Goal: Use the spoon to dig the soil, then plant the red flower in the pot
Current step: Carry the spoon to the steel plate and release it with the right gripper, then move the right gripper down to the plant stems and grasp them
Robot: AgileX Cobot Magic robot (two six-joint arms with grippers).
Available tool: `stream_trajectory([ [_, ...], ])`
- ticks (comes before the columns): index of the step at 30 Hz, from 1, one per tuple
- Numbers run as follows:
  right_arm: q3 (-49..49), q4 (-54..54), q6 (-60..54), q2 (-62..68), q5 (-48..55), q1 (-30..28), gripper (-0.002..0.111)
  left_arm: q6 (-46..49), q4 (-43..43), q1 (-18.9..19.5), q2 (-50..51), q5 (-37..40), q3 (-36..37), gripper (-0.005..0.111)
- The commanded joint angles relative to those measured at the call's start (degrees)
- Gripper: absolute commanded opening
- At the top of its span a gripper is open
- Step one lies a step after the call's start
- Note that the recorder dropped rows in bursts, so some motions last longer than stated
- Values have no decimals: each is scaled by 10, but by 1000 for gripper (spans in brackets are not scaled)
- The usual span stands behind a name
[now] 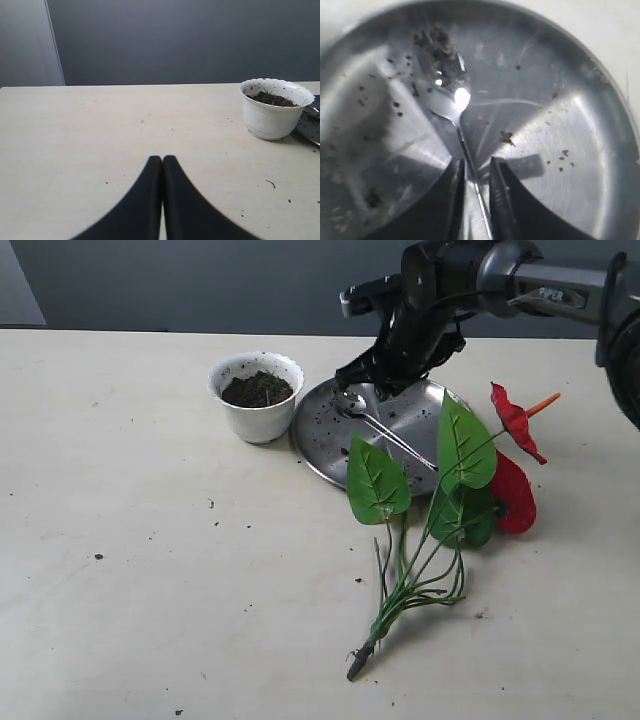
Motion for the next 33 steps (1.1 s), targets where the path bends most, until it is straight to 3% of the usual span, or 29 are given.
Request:
stream_trajectory([
  [1, -2, 100, 5, -75, 51, -2, 19, 0, -4, -3, -3, 0, 2, 1],
  [5, 24, 178, -86, -142, 113, 28, 18, 0, -4, -3, -3, 0, 2, 1],
  [12, 190, 160, -88, -274, 16, 131, -1, 0, -4, -3, -3, 0, 2, 1],
  [18, 378, 160, 2, -390, -80, 162, -1, 0, -4, -3, -3, 0, 2, 1],
  [27, 604, 138, 143, -466, -119, 161, -1, 0, -4, -3, -3, 0, 2, 1],
  [30, 643, 162, 155, -465, -130, 161, 4, 0, -4, -3, -3, 0, 2, 1],
  [33, 672, 196, 155, -465, -161, 161, 22, 0, -4, -3, -3, 0, 2, 1],
])
